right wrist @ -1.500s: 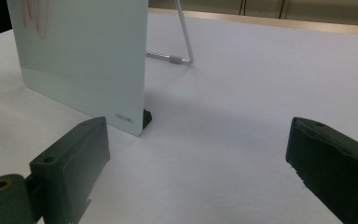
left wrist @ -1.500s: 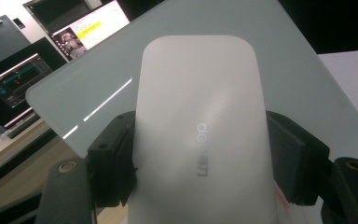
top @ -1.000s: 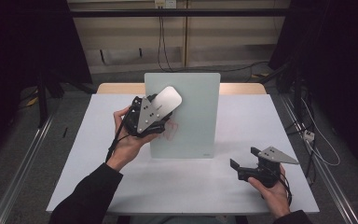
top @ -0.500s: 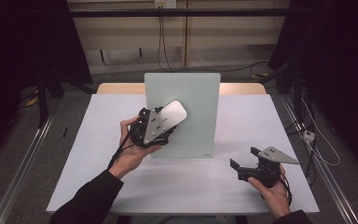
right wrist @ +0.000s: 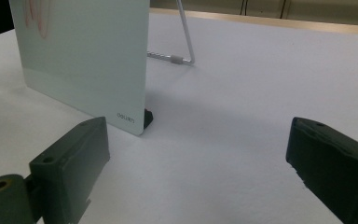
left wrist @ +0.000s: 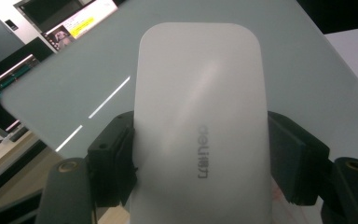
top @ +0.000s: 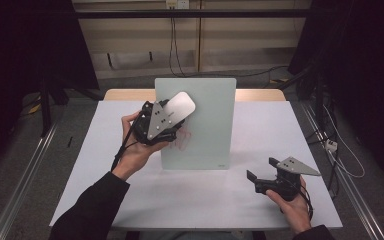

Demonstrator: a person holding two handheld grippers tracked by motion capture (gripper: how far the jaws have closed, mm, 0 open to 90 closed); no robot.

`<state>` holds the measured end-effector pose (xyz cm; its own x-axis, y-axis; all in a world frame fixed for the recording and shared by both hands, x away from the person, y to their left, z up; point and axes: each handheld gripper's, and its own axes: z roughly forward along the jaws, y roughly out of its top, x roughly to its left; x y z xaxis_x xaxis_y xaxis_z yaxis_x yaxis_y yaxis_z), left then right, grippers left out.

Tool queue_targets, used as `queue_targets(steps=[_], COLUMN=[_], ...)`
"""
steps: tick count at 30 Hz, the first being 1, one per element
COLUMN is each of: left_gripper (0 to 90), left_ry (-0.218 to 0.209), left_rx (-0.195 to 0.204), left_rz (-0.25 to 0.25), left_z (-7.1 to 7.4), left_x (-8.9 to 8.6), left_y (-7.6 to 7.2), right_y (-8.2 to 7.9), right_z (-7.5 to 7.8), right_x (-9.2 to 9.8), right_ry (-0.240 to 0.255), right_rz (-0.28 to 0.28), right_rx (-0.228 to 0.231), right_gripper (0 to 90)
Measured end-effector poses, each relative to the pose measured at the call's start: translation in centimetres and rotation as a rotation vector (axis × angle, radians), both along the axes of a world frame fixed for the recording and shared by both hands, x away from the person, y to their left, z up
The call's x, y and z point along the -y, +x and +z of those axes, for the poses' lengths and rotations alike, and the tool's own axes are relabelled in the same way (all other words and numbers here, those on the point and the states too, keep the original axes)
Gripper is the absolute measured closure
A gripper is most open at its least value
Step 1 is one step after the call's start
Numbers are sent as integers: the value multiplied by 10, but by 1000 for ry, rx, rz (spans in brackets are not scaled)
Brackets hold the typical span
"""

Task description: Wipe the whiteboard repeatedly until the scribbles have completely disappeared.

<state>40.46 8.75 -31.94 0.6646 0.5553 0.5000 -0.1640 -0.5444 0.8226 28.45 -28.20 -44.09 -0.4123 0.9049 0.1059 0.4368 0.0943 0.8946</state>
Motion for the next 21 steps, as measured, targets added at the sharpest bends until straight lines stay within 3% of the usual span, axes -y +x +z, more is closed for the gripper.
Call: queue_targets(steps=[4,7,21], left_gripper=[311,311,311], left_ry=[-13,-4,74], left_rx=[10,24,-43], left_rz=[18,20,-58], left_z=[7,4,-42], left_x=[-3,-2,11], left_y=[3,2,-19], right_y=[0,0,0], right_z=[0,0,0], right_x=[0,-1,-1], right_ry=[3,-1,-1], right_rz=[-2,-1,-2], right_rx=[-3,0,-1], right_gripper=[58,58,58])
